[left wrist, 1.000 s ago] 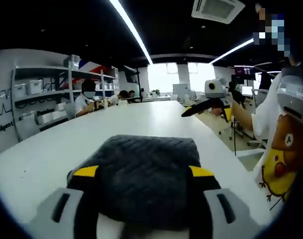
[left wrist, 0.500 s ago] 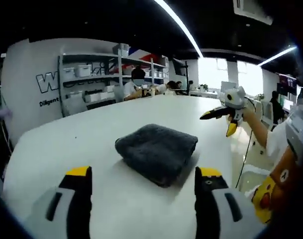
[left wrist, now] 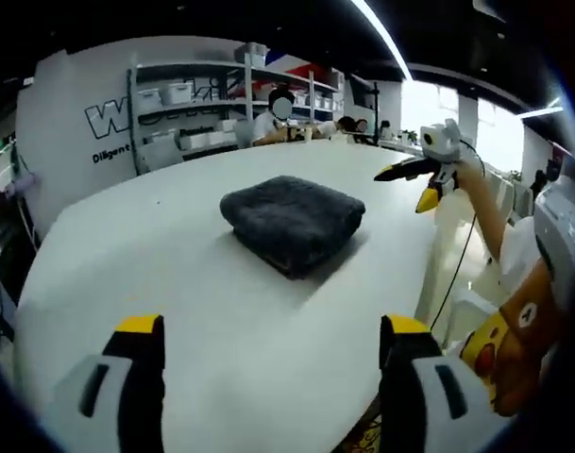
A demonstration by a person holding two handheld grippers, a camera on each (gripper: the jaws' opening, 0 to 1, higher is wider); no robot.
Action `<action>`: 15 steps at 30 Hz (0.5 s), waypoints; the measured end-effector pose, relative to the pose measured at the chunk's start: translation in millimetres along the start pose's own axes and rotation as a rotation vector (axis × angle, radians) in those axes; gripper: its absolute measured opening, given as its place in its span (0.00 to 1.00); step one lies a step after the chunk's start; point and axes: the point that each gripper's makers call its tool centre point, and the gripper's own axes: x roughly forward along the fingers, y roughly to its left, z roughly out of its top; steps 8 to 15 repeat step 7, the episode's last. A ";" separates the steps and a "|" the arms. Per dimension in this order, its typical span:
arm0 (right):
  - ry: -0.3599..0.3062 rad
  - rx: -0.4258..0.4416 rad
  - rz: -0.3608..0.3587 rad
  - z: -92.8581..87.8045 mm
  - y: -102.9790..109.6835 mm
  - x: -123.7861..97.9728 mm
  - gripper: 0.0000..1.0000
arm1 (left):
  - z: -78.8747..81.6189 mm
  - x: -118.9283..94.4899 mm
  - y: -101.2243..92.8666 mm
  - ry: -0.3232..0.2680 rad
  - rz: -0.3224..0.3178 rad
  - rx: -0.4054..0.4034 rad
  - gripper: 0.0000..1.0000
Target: Fold the towel on the table until its edges align and the towel forms a compact rectangular stack.
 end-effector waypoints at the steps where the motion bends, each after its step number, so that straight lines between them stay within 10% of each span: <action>1: 0.001 0.001 -0.008 0.1 -0.9 -0.7 1.00 | 0.0 -0.3 0.7 0.001 0.004 0.002 0.99; 15: 0.007 0.038 -0.015 -2.6 -1.9 -4.0 1.00 | -2.3 0.5 8.9 0.023 0.020 0.000 0.99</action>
